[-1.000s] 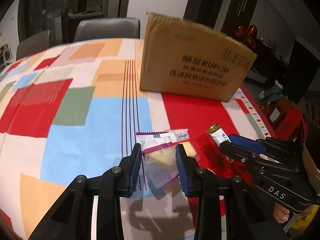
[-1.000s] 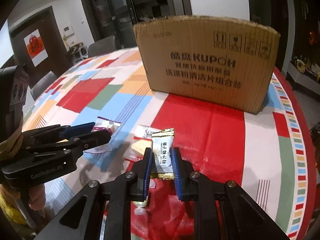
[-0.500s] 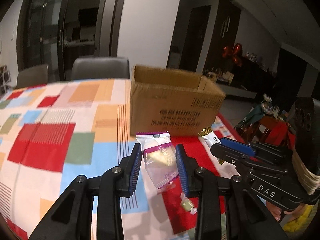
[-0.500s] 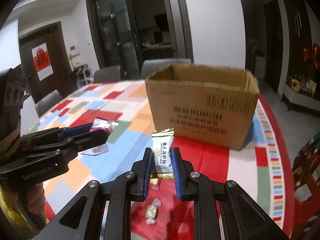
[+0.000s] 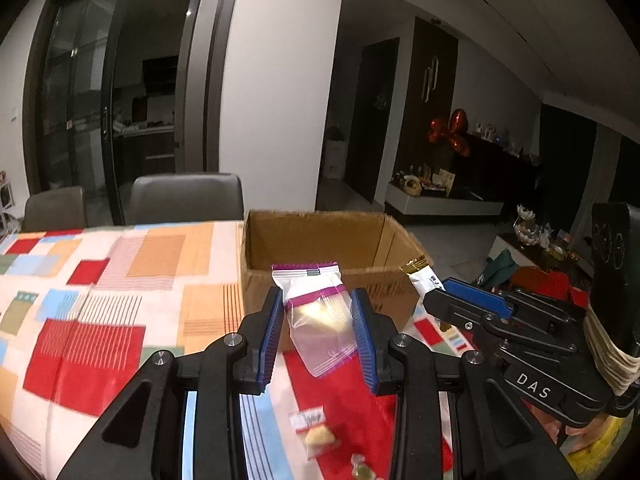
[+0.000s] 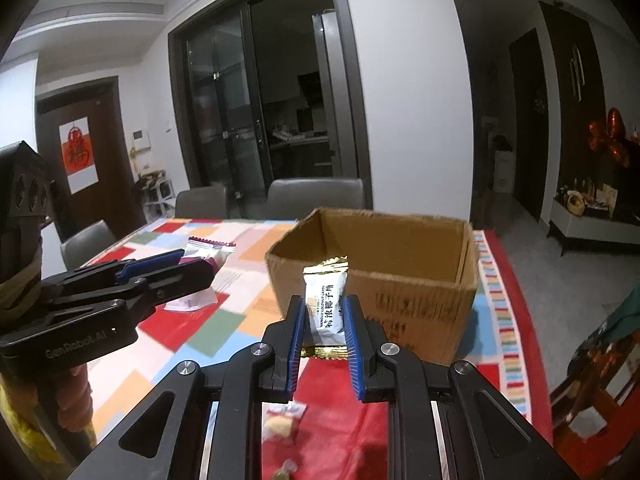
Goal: Organize snacks
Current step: 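Carry both snacks into the box and open both tools to release them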
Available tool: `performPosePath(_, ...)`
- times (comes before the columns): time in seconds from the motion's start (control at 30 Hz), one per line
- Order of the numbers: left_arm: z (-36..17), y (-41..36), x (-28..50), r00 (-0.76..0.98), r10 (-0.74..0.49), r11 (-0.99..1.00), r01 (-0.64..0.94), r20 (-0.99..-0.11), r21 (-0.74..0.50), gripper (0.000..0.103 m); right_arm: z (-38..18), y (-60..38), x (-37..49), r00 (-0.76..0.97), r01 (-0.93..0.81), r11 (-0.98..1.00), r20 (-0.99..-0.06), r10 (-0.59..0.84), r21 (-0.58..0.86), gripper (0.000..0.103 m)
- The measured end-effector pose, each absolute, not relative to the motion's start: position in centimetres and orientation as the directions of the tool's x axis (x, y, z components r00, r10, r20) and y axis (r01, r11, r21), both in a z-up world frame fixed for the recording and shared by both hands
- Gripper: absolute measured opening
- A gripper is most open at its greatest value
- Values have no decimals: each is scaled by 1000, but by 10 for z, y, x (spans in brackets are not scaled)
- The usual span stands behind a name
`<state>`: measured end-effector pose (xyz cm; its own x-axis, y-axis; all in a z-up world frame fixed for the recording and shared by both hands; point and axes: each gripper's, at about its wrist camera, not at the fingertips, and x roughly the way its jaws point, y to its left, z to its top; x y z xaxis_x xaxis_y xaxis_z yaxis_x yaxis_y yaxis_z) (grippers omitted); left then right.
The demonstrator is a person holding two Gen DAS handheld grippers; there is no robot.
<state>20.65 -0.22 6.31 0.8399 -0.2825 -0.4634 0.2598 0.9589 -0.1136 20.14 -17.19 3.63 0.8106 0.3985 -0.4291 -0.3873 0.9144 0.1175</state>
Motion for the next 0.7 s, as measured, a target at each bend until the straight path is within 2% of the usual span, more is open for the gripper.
performPosePath(0.27,76,-15,245,844,-299,952,294,-446,-83,34,52,-184,234,834,-356,928,-413,367,108,21)
performPosePath(0.7,63,-22,319,803,-331,941,319,-496,-111,34,49,-189,294,841,-318,944,-432,324,90,21)
